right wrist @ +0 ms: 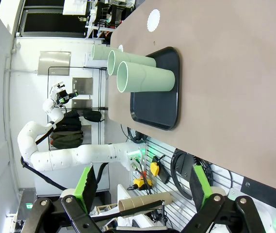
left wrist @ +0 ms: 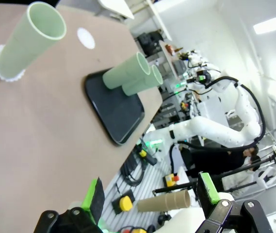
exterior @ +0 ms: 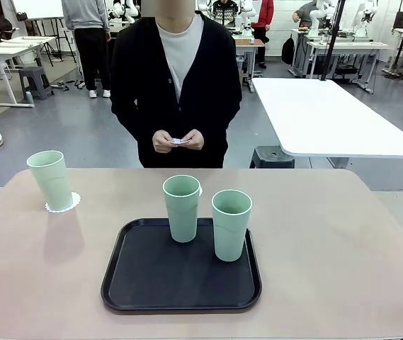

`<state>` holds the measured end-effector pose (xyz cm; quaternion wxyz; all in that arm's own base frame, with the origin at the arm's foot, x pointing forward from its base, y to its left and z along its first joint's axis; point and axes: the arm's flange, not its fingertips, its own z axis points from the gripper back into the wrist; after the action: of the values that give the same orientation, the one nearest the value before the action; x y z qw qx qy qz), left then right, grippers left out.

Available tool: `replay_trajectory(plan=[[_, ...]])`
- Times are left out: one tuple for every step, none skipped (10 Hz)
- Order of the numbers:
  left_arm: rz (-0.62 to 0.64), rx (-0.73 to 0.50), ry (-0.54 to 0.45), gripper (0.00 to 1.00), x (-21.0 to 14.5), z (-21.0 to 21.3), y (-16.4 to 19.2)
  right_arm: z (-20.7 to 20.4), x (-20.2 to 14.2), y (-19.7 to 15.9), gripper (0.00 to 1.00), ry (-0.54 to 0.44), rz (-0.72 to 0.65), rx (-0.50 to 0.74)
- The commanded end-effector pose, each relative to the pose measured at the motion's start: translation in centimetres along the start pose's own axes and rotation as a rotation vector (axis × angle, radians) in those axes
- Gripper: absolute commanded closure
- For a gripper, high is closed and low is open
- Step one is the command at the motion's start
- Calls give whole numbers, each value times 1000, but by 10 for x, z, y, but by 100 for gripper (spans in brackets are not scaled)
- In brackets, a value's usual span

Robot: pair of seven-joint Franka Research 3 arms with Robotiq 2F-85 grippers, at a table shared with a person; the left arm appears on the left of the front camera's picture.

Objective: Place coasters on the table and set cups on them.
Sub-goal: Take one Reusable plastic cup from the Flat Tray and place it on a coaster set by the human.

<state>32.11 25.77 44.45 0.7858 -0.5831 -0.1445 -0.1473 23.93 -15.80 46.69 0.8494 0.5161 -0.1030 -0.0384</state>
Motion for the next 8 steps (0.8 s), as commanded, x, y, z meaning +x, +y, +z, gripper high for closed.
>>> replay_trajectory(plan=[[2, -2, -5, 0, -1, 2, -2, 0, 0, 0, 0, 1, 4, 8], [2, -2, -5, 0, -1, 2, -2, 0, 0, 0, 0, 1, 4, 8], [0, 0, 0, 0, 0, 0, 0, 0, 0, 0, 0, 1, 4, 8], [-175, 33, 63, 0, -1, 0, -18, 0, 0, 0, 0, 1, 4, 8], [-298, 149, 97, 0, 3, -15, -53, 0, 0, 0, 0, 1, 4, 8], [-406, 279, 164, 0, 19, -36, -97, 0, 0, 0, 0, 1, 4, 8], [-484, 404, 221, 0, 26, -58, -127, 0, 0, 0, 0, 1, 4, 8], [-509, 489, 306, 0, 39, -81, -145, 0, 0, 0, 0, 1, 4, 8]])
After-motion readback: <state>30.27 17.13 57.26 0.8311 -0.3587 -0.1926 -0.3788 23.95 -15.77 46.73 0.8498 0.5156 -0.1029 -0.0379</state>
